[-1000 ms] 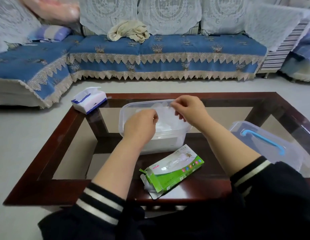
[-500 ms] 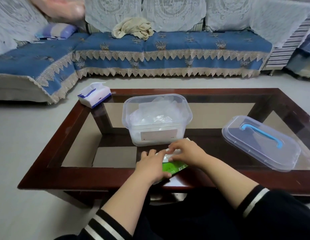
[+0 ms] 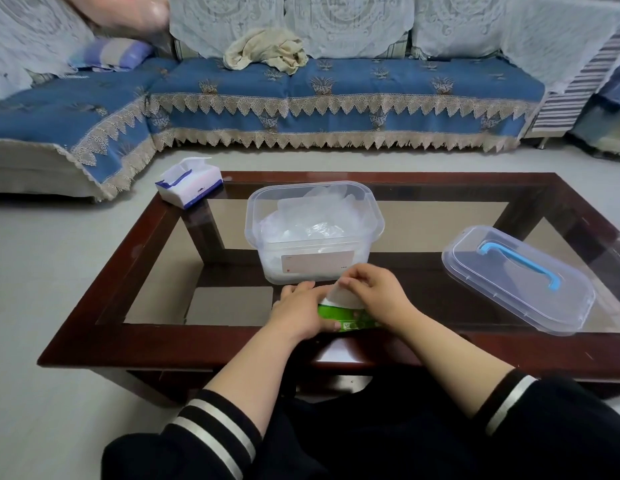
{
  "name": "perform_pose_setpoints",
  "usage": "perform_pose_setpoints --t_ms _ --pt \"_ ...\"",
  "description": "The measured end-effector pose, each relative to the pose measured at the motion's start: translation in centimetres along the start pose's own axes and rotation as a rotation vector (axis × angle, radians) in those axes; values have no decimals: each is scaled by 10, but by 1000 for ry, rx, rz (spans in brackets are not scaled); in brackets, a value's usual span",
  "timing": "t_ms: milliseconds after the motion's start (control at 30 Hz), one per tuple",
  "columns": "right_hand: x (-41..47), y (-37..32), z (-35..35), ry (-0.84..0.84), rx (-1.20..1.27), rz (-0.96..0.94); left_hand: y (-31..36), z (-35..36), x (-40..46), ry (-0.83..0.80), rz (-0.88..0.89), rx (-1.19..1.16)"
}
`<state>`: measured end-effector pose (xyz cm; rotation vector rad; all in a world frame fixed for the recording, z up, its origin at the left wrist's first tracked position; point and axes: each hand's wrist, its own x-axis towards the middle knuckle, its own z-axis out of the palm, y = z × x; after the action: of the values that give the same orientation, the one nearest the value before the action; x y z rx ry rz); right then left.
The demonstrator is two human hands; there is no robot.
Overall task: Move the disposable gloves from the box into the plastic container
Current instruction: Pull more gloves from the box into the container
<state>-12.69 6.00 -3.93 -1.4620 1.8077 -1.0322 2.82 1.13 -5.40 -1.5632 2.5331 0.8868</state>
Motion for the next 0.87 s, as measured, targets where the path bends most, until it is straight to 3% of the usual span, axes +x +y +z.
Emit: perform_pose_setpoints --t_ms 167,267,334,400,467,501,567,601,734,868 --pt "4 -30 -22 294 568 -26 4 1 -4 -6 -2 66" --pt "5 -62 -40 366 733 -209 3 -2 -6 -39 5 127" --pt "5 -76 -47 331 736 -355 4 -9 -11 30 15 83" --pt "5 -76 -52 309 686 -426 7 -22 -19 312 25 -118" --pt "4 -69 -52 330 530 -445 13 -40 -31 610 7 -491" --pt "2 -66 -52 343 456 -455 17 -52 -36 650 33 -736" --pt "0 -61 -47 373 334 -465 26 -74 -40 476 166 -1167" --pt "-2 -61 -45 385 273 -475 29 -80 -39 398 236 -1242" --pt "-6 -55 -39 358 87 -446 46 -93 -39 462 307 -1008" --pt "-4 -53 -47 35 253 -236 45 -98 -33 384 368 -929"
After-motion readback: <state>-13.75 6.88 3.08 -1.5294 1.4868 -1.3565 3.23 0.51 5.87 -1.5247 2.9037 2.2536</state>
